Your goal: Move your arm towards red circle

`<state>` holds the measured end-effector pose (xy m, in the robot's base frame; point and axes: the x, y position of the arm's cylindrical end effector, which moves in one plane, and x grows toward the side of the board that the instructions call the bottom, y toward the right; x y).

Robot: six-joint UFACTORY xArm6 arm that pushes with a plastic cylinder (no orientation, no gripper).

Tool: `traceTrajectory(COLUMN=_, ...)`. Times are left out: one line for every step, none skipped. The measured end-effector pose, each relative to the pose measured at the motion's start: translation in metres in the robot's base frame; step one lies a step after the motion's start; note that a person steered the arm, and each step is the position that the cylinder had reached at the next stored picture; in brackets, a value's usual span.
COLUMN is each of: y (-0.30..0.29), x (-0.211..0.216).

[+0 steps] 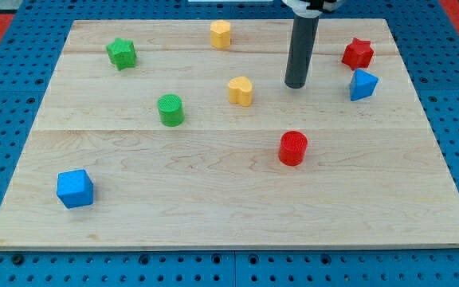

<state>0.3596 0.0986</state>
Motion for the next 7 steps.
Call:
traceTrajectory(y=-0.002, x=0.018)
traceTrajectory(y=-0.002, x=0.018)
traceTrajectory(y=-0.018, x=0.025)
traceTrajectory(y=-0.040, x=0.046)
traceTrajectory(y=-0.061, x=0.076)
traceTrajectory(y=-0.065, x=0.108)
traceTrajectory(y=-0.020, x=0.128)
